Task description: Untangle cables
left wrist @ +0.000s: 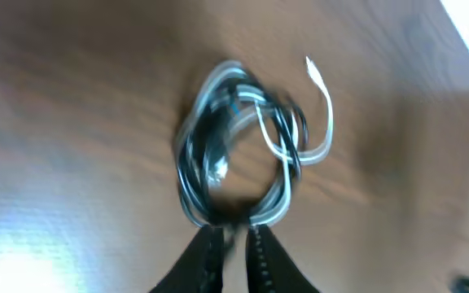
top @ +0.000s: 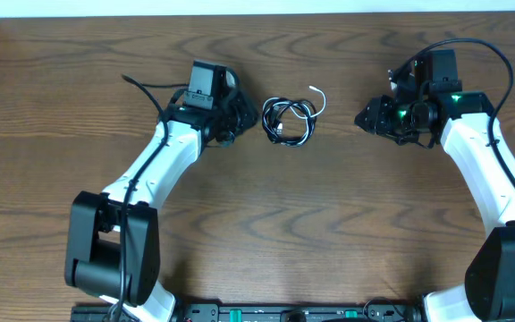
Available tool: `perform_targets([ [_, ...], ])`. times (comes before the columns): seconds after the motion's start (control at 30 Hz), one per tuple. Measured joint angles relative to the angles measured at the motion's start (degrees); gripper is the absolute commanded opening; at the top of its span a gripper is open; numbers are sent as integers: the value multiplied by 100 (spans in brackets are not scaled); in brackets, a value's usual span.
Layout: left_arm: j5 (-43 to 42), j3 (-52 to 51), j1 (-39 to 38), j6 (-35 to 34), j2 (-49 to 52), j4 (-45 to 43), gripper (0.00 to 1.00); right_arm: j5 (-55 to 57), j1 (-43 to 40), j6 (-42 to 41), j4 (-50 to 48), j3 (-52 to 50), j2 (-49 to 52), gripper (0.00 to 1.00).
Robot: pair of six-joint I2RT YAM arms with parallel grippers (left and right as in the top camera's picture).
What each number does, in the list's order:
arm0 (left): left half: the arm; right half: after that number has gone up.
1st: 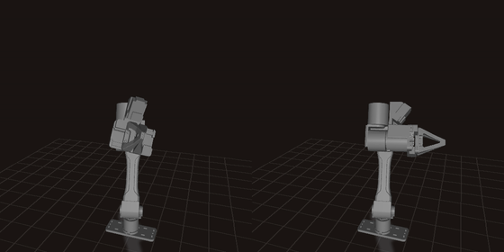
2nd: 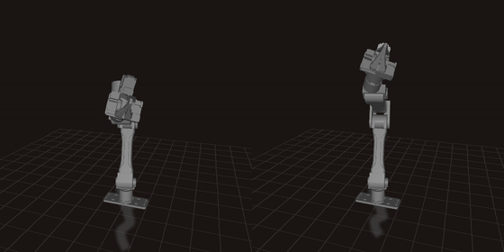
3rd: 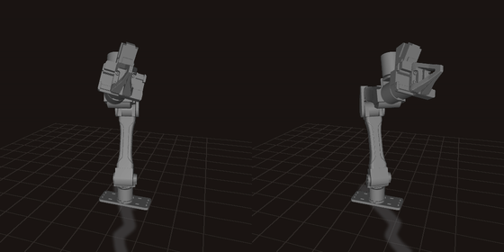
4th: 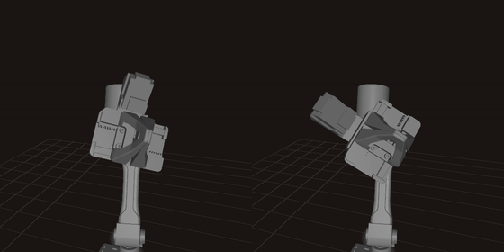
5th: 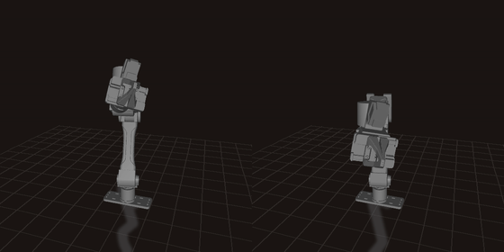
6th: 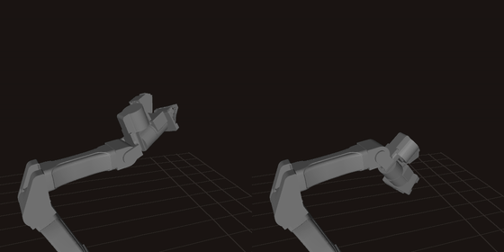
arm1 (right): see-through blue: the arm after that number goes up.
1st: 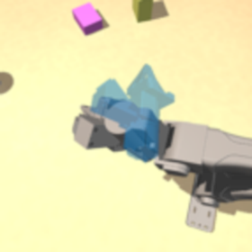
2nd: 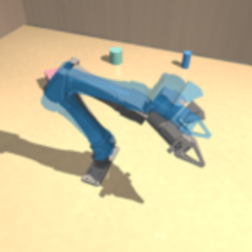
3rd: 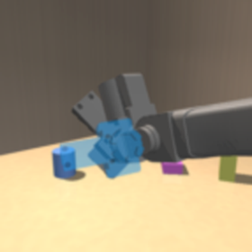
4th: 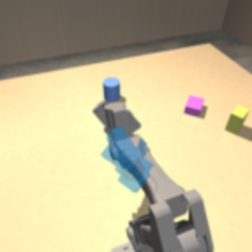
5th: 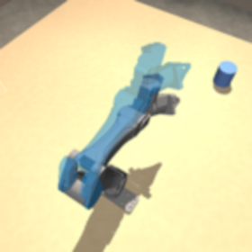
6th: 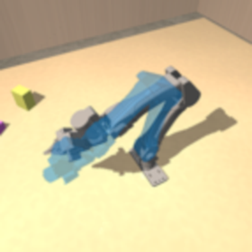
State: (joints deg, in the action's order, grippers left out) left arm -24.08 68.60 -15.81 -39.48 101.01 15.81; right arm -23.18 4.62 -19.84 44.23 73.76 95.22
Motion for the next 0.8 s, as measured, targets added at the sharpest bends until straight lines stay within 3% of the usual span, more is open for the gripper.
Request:
perform_targets([
  [0.2,800,2,-275,22,511,-719,17,33,0,146,11,0,0,48],
  [0.47,1095,0,-682,-433,1309,-1270,22,81,0,236,35,0,0,48],
  [0.8,1593,2,-1051,-684,1370,-1145,22,96,0,361,72,0,0,49],
])
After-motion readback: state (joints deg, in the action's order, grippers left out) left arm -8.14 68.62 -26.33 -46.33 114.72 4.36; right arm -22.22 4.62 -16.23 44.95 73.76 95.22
